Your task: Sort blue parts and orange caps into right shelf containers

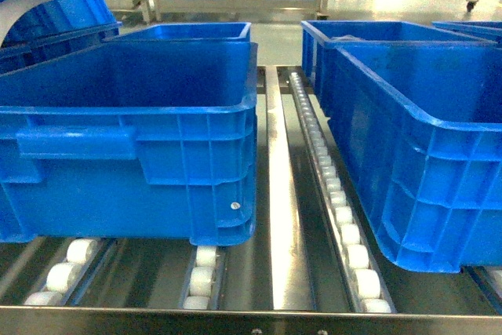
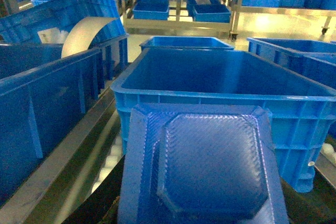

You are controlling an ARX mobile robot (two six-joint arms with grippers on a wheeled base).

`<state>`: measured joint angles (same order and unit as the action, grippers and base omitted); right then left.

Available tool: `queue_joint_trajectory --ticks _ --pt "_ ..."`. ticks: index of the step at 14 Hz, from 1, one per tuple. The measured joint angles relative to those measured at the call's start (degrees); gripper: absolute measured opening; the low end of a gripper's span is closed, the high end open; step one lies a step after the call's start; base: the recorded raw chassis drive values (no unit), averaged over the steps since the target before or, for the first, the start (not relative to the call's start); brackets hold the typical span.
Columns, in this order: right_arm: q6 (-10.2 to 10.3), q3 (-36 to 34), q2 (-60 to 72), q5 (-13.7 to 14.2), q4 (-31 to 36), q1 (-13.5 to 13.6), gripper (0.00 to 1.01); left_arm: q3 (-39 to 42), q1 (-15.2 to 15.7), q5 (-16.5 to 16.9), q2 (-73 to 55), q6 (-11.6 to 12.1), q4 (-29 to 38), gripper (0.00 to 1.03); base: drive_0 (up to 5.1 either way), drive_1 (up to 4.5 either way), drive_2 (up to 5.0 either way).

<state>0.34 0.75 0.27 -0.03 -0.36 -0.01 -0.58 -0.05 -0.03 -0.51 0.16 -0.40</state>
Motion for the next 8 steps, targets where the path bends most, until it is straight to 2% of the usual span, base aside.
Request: queue_joint_trajectory --ticks 8 --pt "0.0 0.0 0.0 0.0 0.0 0.0 0.44 0.0 0.0 0.0 0.0 0.0 0.0 0.43 0.0 0.0 0.0"
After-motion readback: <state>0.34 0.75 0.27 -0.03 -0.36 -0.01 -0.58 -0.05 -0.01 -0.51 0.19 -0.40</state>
